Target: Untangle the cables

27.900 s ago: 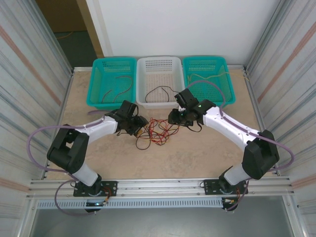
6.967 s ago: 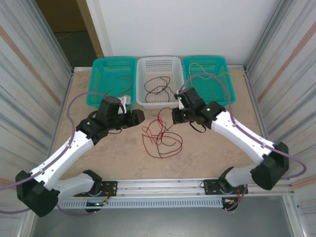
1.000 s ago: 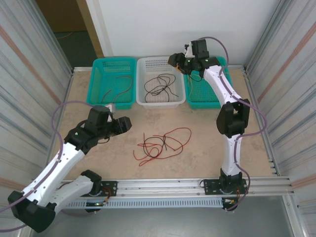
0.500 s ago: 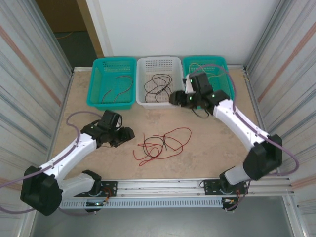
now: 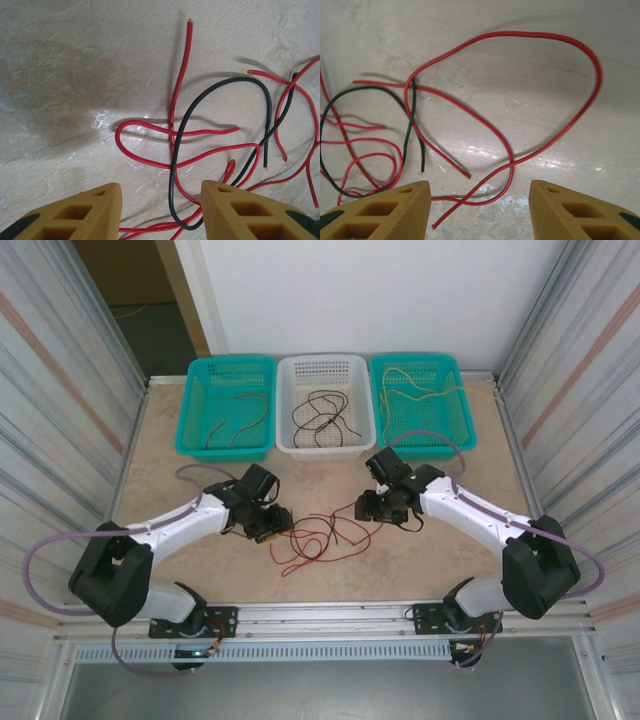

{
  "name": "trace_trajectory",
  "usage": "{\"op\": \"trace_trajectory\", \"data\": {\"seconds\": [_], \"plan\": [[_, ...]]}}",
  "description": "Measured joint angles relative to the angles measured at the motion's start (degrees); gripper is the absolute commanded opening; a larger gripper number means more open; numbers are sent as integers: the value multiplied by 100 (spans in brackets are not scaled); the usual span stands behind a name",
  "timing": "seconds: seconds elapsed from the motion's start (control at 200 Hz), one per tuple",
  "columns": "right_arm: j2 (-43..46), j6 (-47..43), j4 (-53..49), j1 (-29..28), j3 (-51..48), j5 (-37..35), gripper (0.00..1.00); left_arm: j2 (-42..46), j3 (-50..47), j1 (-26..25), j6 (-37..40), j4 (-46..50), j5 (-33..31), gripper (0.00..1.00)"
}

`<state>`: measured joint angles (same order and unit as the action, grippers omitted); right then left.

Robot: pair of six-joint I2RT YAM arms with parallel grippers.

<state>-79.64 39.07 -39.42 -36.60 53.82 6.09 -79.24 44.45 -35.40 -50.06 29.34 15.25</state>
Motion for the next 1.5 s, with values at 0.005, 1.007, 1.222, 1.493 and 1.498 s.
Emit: {"op": "trace_trajectory", "data": {"seconds": [0.005,1.007,1.222,1.493,1.498], "plan": [[0,4,-4,-2,0,-9,55,-7,7,-4,0,-2,2,46],[-1600,-741,424,767,361,-940,1,1102,529,44,289,105,-173,42],[-562,-1014,142,363,363,-1340,0,1102,614,57,330,9,-15,47],[1327,-1436,-70,-470,616,-1567,0,1102,614,2,304,-739,426,55],[1353,-1440,-74,-476,629,-1569,0,1102,614,2,306,-743,428,56]]}}
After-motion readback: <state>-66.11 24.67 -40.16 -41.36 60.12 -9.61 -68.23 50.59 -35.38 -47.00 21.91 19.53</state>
